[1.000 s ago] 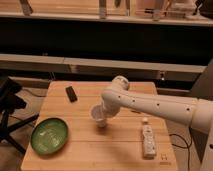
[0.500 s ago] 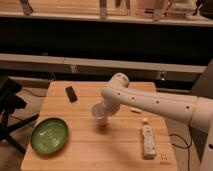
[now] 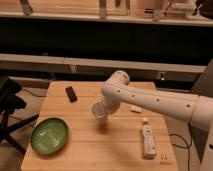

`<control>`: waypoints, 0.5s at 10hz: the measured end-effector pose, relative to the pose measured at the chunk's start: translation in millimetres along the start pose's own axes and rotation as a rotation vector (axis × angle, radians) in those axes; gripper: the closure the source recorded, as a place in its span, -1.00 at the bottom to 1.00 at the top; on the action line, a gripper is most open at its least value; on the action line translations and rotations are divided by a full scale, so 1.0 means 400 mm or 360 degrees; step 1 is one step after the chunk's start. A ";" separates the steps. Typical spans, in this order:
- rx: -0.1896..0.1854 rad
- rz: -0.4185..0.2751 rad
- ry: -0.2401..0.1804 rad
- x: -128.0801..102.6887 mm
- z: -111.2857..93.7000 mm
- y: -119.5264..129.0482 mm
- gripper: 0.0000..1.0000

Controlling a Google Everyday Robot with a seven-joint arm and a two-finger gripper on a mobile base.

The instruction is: Pick up the ceramic cup

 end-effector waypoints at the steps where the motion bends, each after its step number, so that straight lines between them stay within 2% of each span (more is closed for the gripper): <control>1: 0.0002 -0.0003 0.0003 0.006 -0.008 -0.001 1.00; 5: -0.0008 -0.0019 0.0000 0.017 -0.024 0.000 1.00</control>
